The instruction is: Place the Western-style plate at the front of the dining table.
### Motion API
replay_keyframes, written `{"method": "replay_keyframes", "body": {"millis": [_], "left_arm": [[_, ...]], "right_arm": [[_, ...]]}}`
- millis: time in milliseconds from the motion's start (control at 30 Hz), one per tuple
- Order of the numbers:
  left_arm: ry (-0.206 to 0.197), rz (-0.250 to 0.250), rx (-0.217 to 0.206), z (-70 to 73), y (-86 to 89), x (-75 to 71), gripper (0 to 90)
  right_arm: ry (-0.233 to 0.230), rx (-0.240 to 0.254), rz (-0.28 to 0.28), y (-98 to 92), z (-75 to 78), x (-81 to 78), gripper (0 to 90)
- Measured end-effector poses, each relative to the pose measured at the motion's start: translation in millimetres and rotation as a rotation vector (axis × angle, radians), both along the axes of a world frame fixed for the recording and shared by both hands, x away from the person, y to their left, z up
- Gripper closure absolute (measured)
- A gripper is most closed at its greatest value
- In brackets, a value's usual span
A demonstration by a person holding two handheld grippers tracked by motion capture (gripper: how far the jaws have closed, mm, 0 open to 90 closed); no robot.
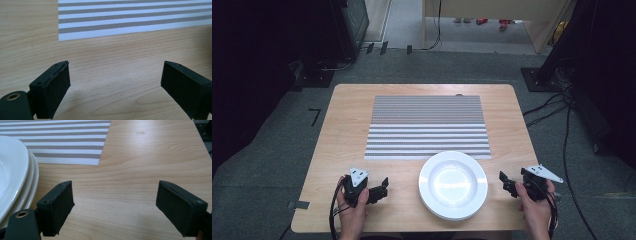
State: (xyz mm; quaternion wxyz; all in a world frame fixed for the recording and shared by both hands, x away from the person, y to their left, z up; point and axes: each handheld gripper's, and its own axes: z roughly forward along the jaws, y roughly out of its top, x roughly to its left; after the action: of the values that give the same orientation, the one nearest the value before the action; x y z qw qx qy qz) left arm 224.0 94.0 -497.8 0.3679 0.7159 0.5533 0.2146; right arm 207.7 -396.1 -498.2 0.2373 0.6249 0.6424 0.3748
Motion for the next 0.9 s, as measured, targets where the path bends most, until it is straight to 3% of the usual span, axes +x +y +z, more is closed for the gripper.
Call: {"method": "replay_keyframes", "body": {"millis": [900], "left_arm": [[0.016,-0.118,-0.051,5.4,-47.2,3.2,8.9]], "right_arm": [[-0.006,0.036,0.054,21.2,2.8,-3.1,15.0]]}}
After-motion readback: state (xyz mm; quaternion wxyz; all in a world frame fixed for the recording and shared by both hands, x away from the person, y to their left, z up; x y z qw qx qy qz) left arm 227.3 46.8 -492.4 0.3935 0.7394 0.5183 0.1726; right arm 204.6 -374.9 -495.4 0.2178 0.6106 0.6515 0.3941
